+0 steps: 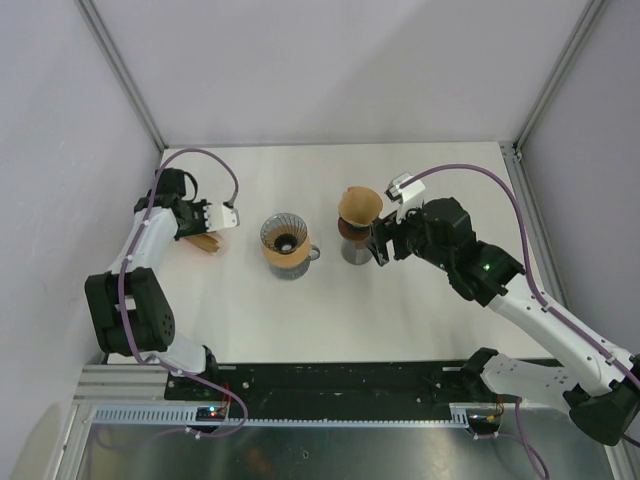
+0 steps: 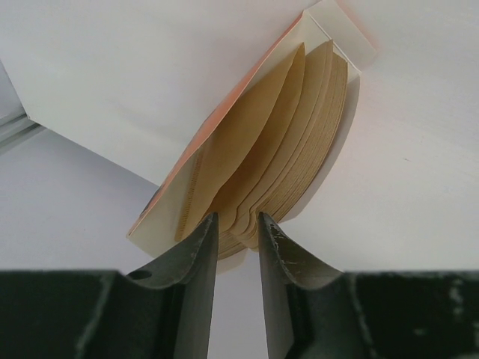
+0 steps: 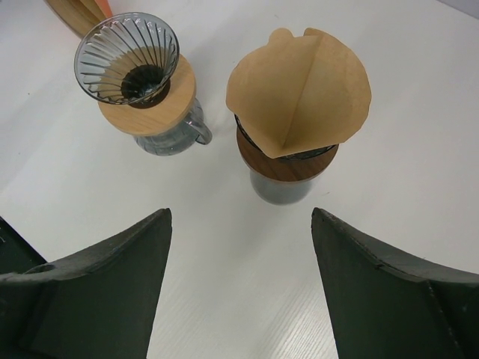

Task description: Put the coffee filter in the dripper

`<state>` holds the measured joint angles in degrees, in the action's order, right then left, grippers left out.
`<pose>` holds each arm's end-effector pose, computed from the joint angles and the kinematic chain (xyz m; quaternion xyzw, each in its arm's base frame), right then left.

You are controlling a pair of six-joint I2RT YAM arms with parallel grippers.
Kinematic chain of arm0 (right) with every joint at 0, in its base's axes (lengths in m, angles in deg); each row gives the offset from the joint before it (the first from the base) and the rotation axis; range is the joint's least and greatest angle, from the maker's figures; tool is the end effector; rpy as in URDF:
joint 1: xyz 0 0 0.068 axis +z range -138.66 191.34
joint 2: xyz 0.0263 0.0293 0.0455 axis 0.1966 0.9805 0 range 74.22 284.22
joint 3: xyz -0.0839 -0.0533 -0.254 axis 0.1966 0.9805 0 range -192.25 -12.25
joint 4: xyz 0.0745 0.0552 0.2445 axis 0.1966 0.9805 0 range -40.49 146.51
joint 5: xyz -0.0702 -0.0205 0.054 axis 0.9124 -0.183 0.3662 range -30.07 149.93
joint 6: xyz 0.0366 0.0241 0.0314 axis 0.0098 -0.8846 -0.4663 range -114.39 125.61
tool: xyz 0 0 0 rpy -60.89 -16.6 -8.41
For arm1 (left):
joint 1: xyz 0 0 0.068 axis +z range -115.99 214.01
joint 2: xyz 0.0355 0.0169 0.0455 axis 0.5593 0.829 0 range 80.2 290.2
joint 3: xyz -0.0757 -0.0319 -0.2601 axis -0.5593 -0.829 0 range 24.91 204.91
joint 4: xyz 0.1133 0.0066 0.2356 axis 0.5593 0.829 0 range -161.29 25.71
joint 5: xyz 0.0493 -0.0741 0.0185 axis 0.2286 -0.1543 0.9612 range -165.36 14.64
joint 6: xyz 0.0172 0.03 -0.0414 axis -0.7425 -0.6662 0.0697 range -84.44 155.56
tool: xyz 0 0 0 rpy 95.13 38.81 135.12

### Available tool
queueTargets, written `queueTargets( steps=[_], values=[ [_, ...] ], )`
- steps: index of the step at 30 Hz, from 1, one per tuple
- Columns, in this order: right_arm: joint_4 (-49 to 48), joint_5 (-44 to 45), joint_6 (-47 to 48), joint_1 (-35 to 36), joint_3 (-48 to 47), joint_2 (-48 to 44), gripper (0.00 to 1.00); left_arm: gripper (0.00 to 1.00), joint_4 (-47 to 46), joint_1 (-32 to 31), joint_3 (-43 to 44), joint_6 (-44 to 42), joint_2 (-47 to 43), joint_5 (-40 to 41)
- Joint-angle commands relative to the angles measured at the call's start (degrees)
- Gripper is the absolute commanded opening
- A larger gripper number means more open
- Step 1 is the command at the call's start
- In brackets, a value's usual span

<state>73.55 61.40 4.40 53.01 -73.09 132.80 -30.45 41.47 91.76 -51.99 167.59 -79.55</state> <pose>0.1699 0.1501 0.3678 -0.2796 0.7793 0.1951 0.5258 0.3086 0.0379 0.2512 0.6299 0.7355 0.1581 0.1929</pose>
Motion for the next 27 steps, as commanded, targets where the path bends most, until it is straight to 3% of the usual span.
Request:
queueTargets(
  steps=[1, 27],
  values=[
    [-2.4, -0.8, 1.0, -0.3, -0.2, -1.4, 0.80, 0.32, -0.5, -0.2, 0.9, -1.2, 1.0, -1.2],
    [-2.4, -3.0, 1.0, -0.4, 0.0, -1.2, 0.81, 0.29, -0.7, -0.2, 5.9, 0.1, 6.3, 3.1]
  ],
)
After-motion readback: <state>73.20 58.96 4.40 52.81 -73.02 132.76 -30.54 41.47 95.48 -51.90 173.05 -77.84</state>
